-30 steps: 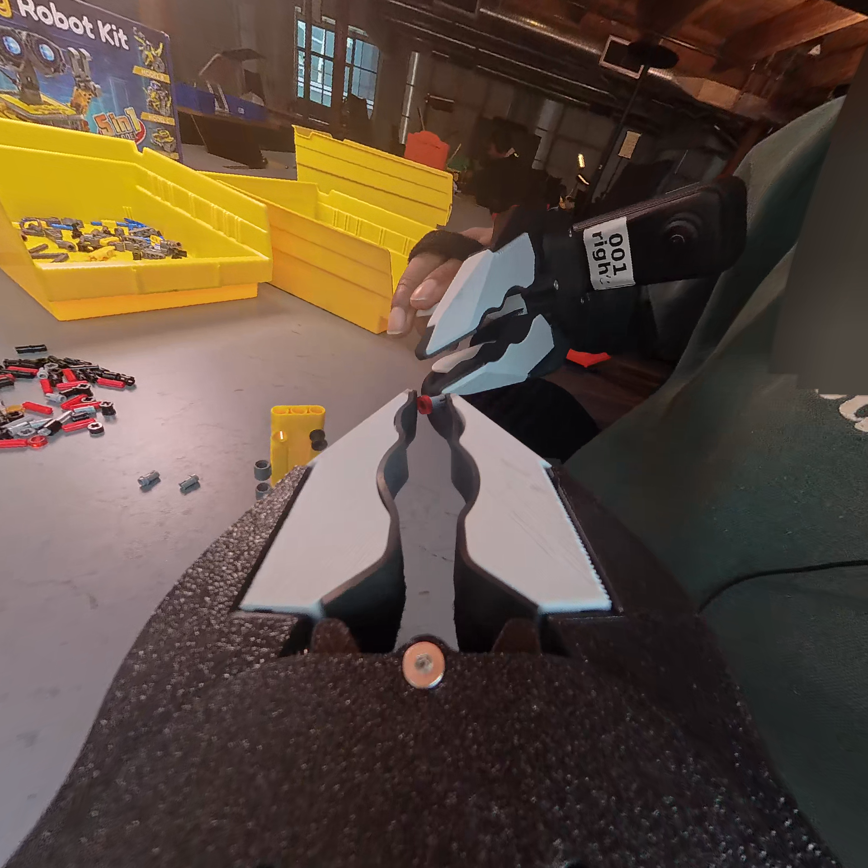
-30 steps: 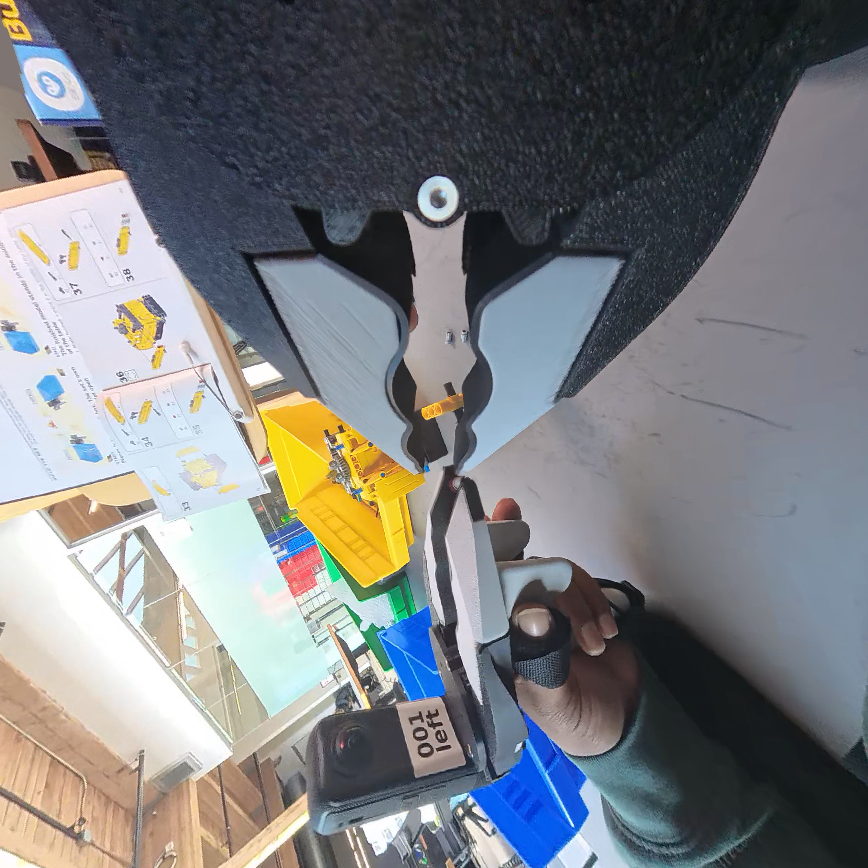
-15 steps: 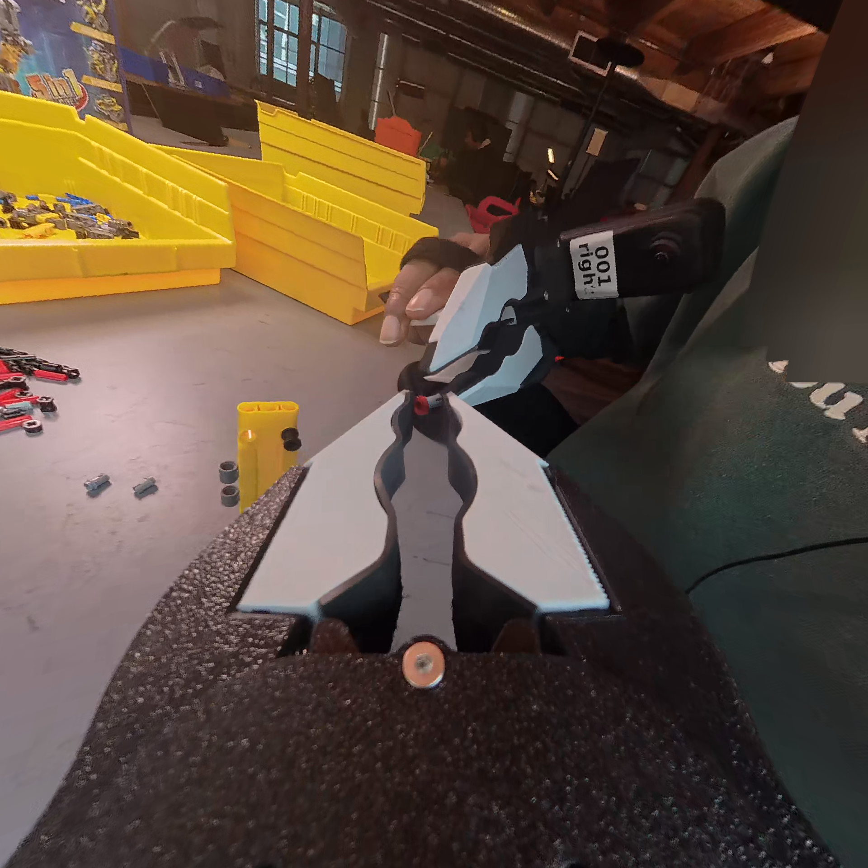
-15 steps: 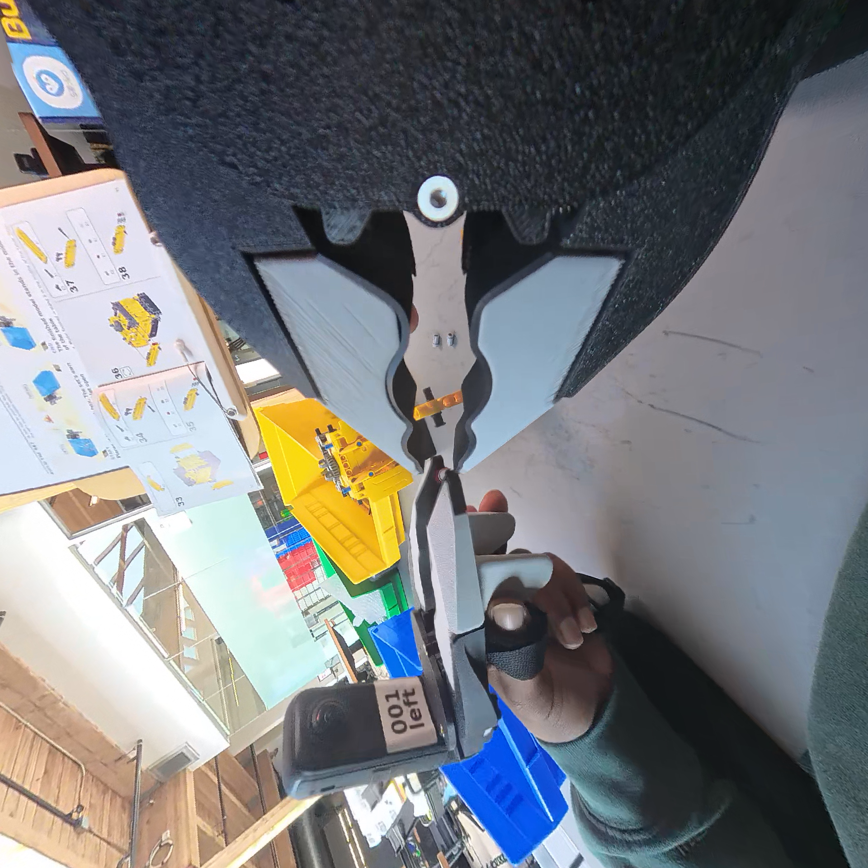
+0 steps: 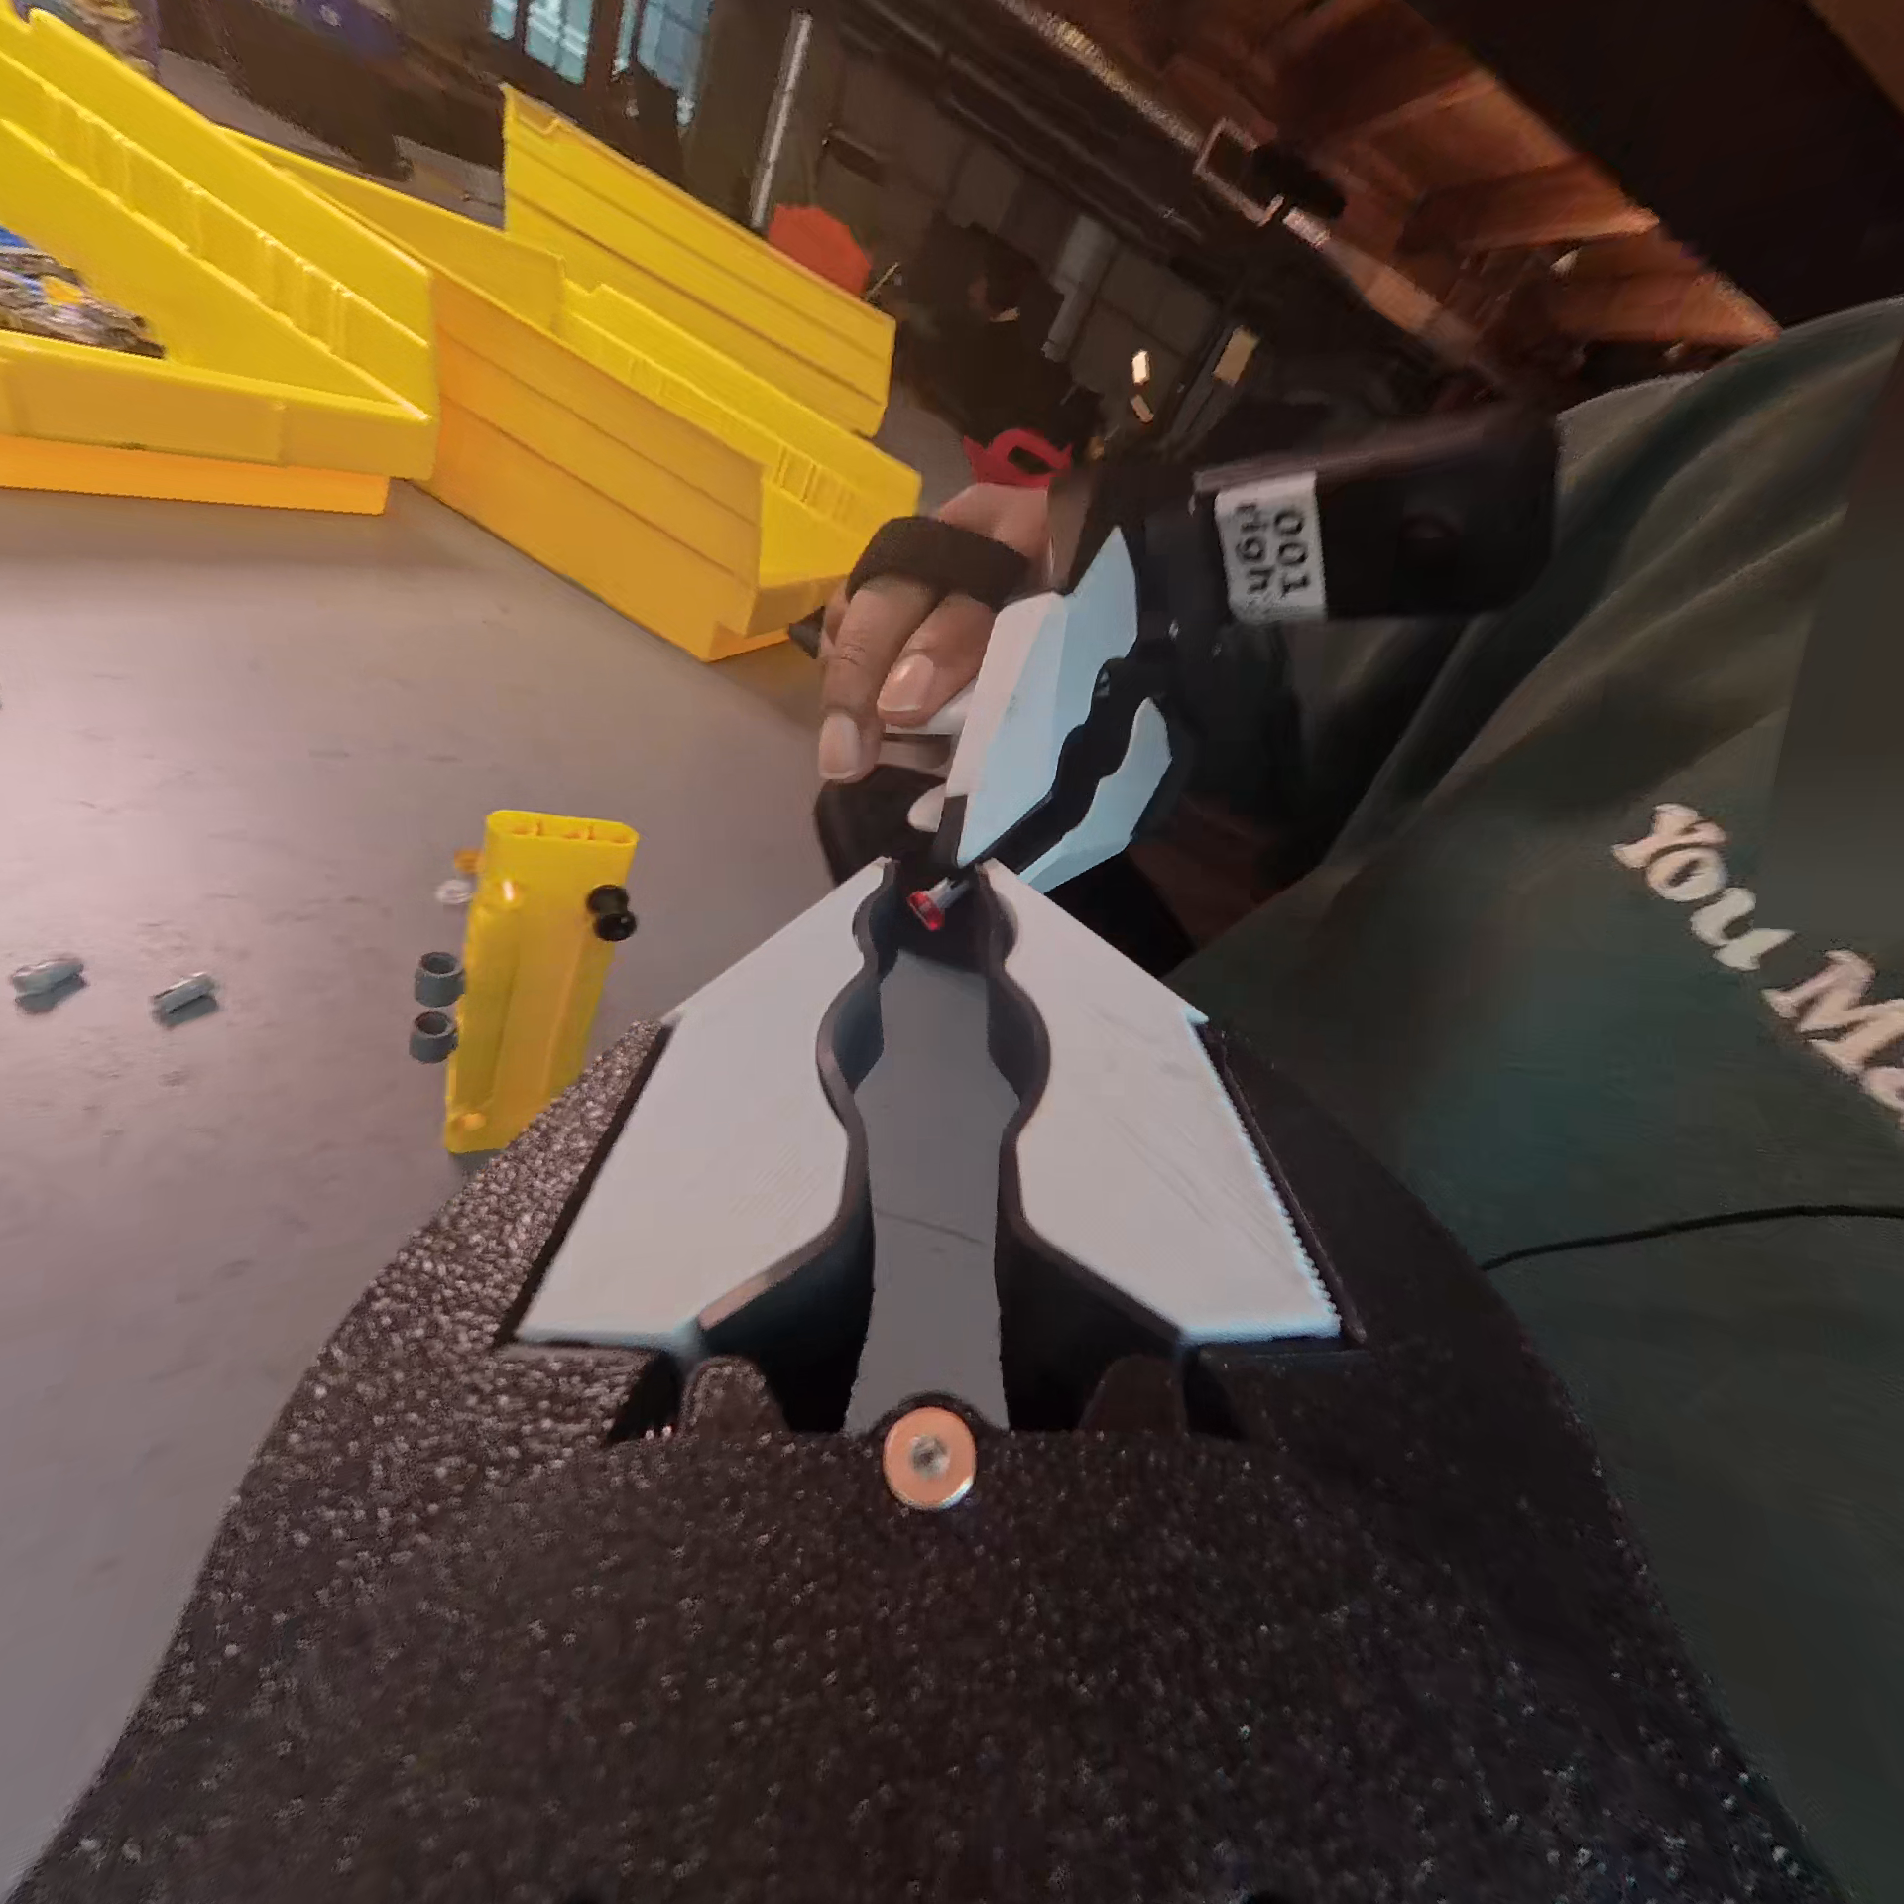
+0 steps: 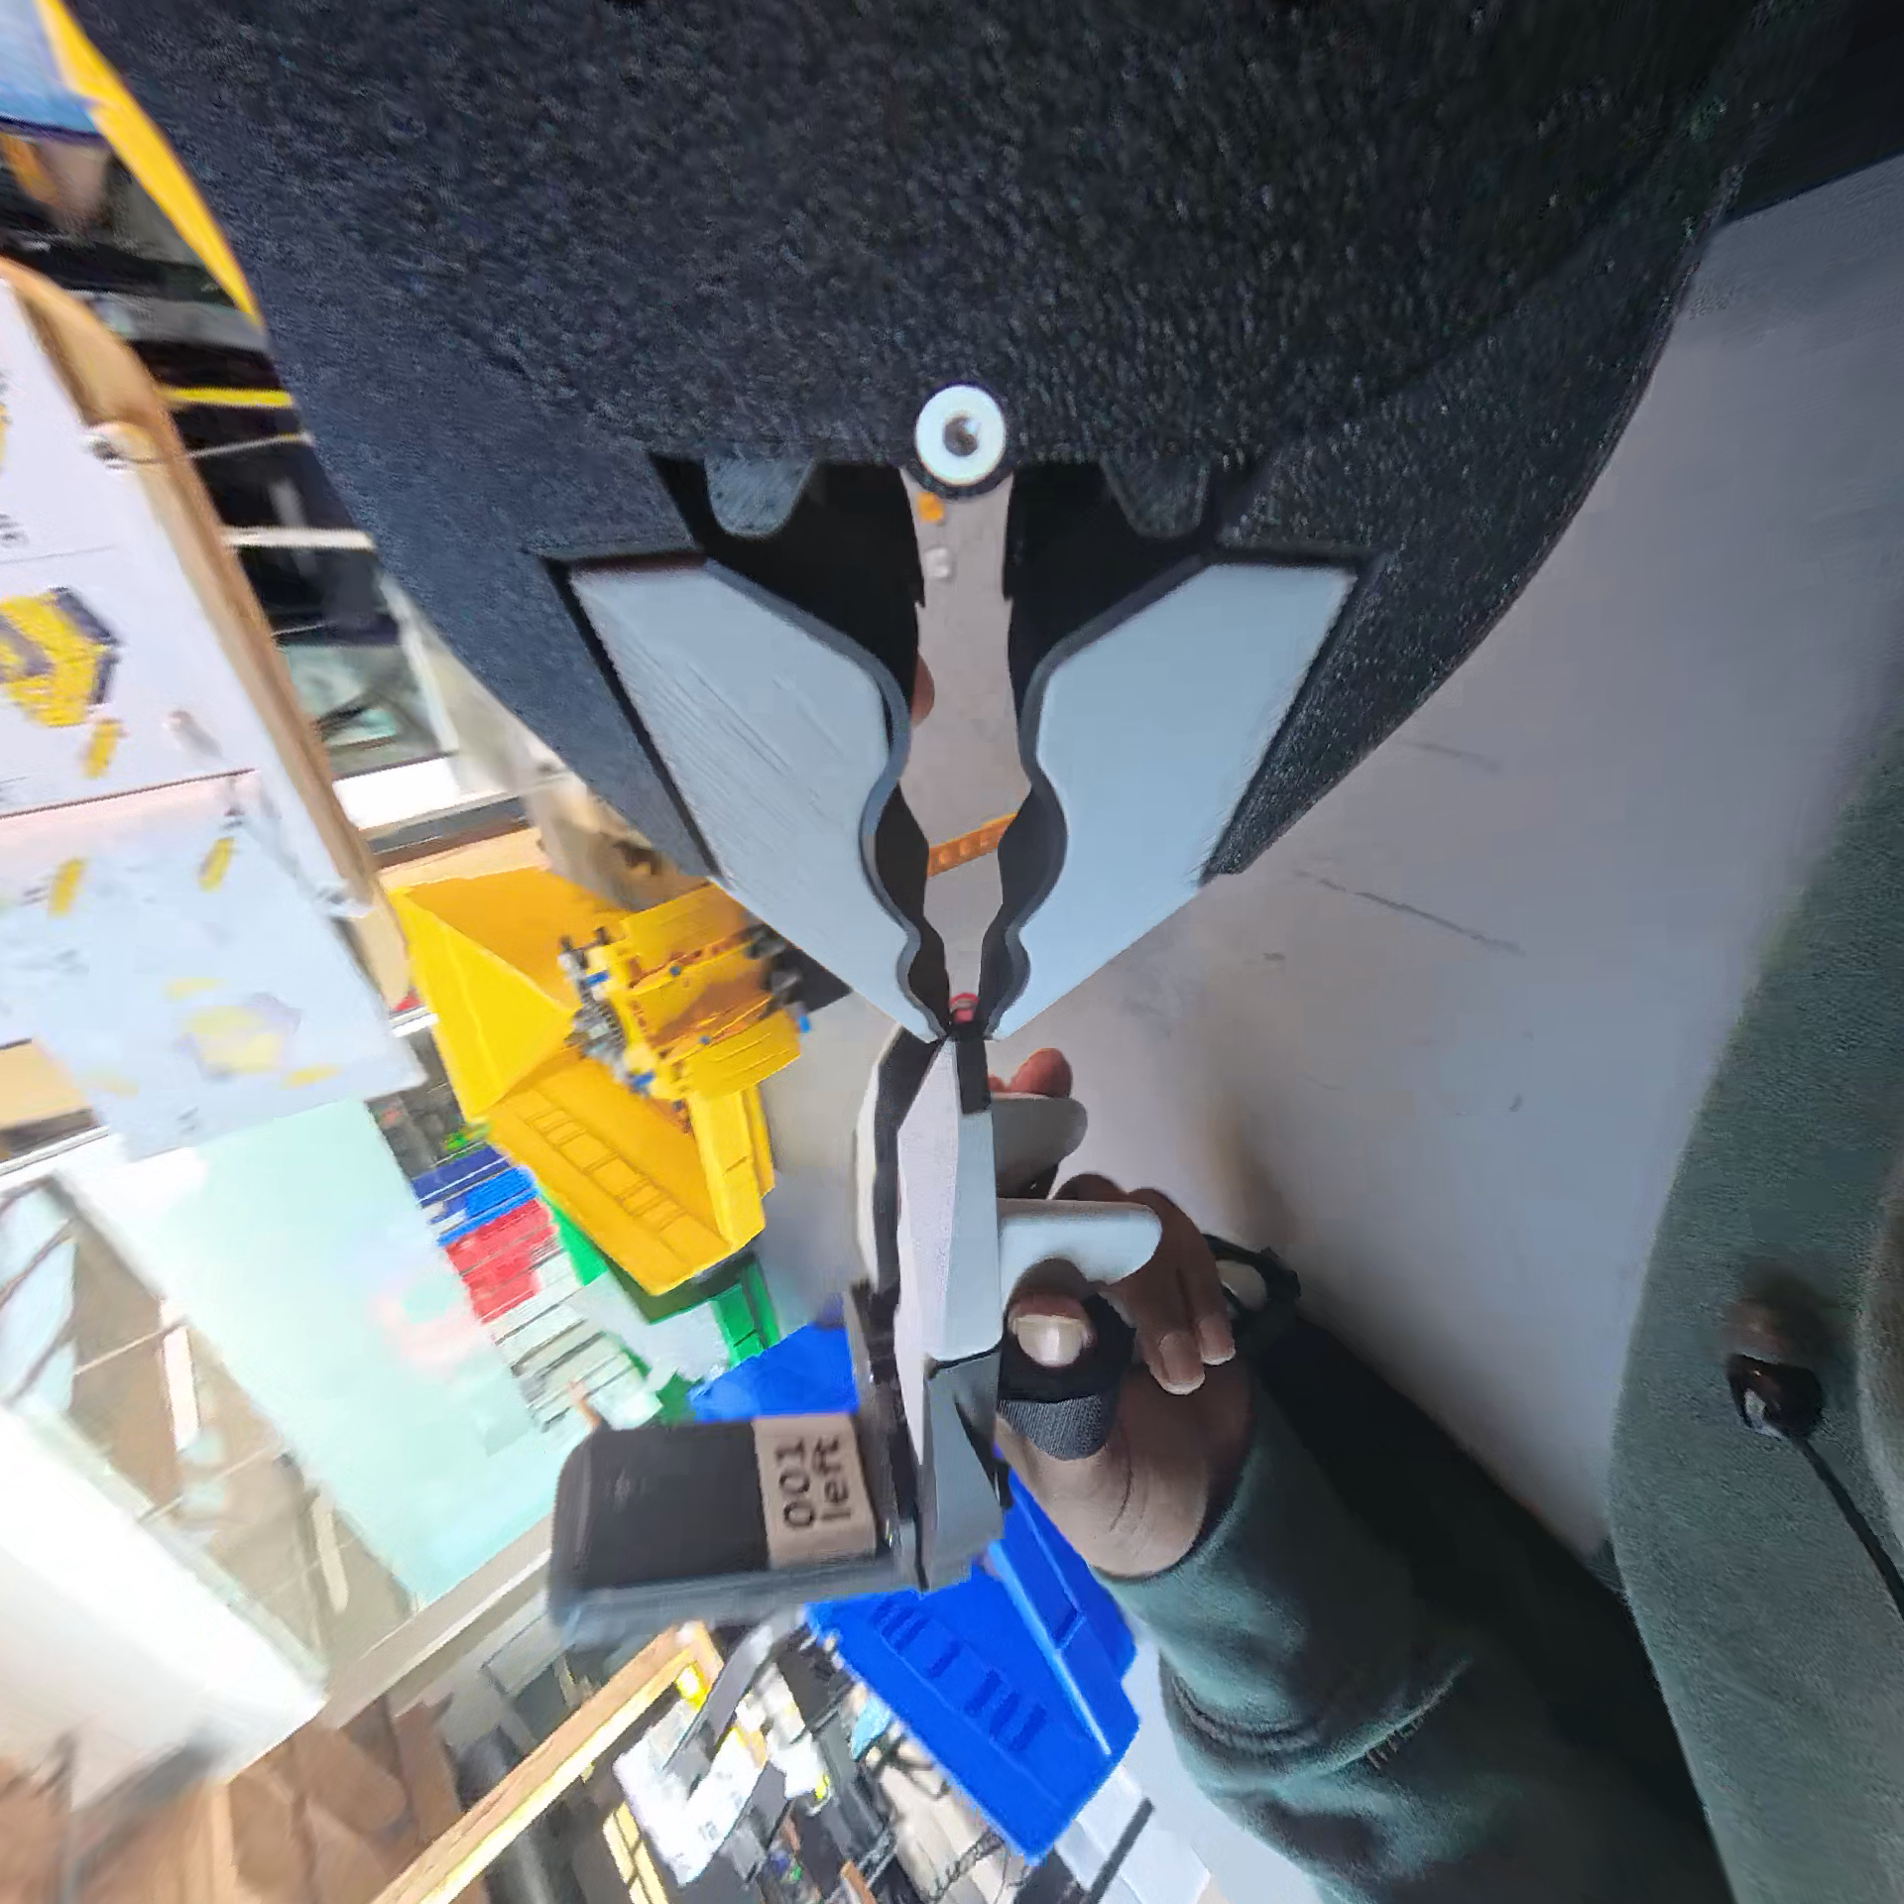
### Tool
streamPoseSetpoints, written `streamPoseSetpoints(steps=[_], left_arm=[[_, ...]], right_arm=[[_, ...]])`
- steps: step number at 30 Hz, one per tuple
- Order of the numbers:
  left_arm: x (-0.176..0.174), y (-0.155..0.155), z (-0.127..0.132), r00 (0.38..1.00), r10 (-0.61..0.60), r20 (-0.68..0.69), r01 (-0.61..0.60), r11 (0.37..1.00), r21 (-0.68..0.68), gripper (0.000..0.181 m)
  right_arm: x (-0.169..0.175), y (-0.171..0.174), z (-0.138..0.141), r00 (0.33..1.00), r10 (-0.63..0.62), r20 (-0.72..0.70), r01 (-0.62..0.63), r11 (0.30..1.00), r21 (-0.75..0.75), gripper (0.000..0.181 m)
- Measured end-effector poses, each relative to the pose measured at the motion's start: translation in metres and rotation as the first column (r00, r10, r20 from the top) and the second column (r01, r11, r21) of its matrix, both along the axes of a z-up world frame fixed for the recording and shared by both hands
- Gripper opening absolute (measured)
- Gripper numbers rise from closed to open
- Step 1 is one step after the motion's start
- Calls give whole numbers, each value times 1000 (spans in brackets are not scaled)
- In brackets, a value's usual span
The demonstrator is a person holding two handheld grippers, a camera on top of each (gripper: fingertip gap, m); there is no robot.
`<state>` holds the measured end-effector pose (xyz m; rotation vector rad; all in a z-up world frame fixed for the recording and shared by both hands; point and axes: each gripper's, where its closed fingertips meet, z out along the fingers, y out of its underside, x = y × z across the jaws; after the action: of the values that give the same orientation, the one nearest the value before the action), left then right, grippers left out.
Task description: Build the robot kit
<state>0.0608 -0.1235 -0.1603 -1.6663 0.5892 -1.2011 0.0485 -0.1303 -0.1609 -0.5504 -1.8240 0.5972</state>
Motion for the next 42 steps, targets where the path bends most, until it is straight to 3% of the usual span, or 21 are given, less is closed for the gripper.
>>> streamPoseSetpoints(steps=[3, 5, 9, 13, 18, 21, 24, 28, 33, 42], left_arm=[[-5, 12, -22, 965, 117, -236, -96, 991, 98, 23], [-18, 24, -36, 898, 230, -376, -180, 970, 165, 24], [-31, 32, -38, 841, 322, -436, -236, 942, 240, 25], [-45, 37, -38, 811, 378, -447, -287, 922, 259, 25], [-57, 41, -37, 801, 411, -434, -328, 909, 257, 25], [-58, 42, -37, 803, 412, -431, -333, 909, 250, 26], [-57, 42, -38, 803, 409, -434, -330, 911, 247, 26], [-55, 42, -40, 802, 401, -444, -322, 915, 245, 26], [-55, 41, -41, 795, 406, -451, -322, 912, 253, 26], [-55, 41, -41, 794, 407, -452, -323, 912, 253, 25]], right_arm=[[6, 34, -39, 946, -90, 312, 151, 973, -176, 5], [12, 44, -53, 900, -63, 431, 205, 934, -291, 4], [19, 66, -88, 753, -94, 652, 357, 890, -284, 4], [9, 72, -99, 709, -76, 701, 415, 849, -328, 4], [2, 73, -103, 702, -51, 710, 418, 838, -352, 7], [2, 75, -89, 723, -10, 690, 413, 808, -421, 17], [8, 107, -70, 736, -69, 673, 473, 764, -439, 17], [28, 143, -88, 659, -199, 725, 558, 776, -294, 16], [27, 144, -104, 649, -203, 733, 559, 781, -278, 16], [23, 139, -105, 668, -154, 728, 536, 778, -328, 6]])
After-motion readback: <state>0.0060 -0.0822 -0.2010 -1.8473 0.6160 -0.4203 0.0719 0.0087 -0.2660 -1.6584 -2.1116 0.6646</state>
